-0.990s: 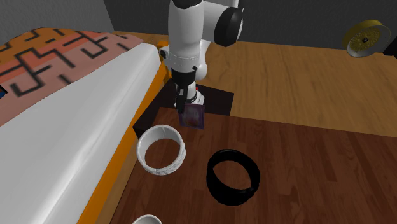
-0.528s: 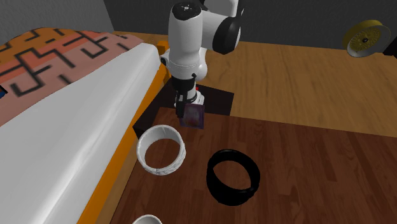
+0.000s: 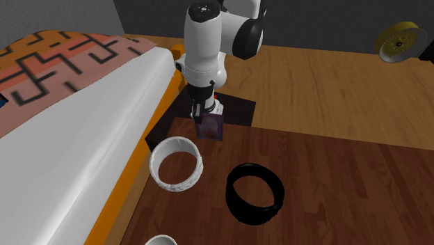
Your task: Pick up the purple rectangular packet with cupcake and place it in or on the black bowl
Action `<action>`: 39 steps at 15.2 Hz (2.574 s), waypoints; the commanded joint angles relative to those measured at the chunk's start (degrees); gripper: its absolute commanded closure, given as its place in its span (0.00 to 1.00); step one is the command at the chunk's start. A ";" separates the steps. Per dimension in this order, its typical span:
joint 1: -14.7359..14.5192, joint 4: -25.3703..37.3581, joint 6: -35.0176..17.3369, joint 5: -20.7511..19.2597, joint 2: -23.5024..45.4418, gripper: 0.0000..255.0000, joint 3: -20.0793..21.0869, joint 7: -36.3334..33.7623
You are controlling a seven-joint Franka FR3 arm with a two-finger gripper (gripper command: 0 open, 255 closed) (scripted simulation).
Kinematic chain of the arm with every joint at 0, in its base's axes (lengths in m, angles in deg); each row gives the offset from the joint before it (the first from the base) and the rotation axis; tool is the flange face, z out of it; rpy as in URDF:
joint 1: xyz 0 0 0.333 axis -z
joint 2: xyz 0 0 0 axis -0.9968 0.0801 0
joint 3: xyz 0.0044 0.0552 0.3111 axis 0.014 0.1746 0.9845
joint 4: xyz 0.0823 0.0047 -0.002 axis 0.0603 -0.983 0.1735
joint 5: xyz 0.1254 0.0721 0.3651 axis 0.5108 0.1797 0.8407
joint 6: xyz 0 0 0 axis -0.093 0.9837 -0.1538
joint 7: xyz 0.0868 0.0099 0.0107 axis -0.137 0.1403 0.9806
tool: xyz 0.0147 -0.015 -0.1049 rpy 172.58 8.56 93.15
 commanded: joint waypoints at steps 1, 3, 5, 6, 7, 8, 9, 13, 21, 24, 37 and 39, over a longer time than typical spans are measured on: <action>0.00 0.00 0.00 0.00 0.00 1.00 0.00 0.00; 0.00 0.00 0.00 0.00 0.00 1.00 0.00 0.00; 0.00 0.00 0.00 0.00 0.00 1.00 0.00 0.00; 0.00 0.00 0.00 0.00 0.00 1.00 0.00 0.00; 0.00 -0.01 -0.01 0.01 0.00 1.00 0.01 -0.01; 0.13 0.75 0.67 -0.27 0.08 1.00 -0.29 0.00; 0.26 1.53 1.34 -0.54 0.19 1.00 -0.57 0.00; 0.78 4.70 3.99 -1.58 0.73 1.00 -1.65 -0.01; 1.81 11.45 9.12 -3.45 2.39 1.00 -3.48 -0.10; 2.19 14.13 11.02 -4.08 3.19 1.00 -4.06 -0.16; 3.87 26.70 19.18 -6.46 7.70 1.00 -5.89 -0.59; 4.13 28.79 20.45 -6.78 8.54 1.00 -6.07 -0.69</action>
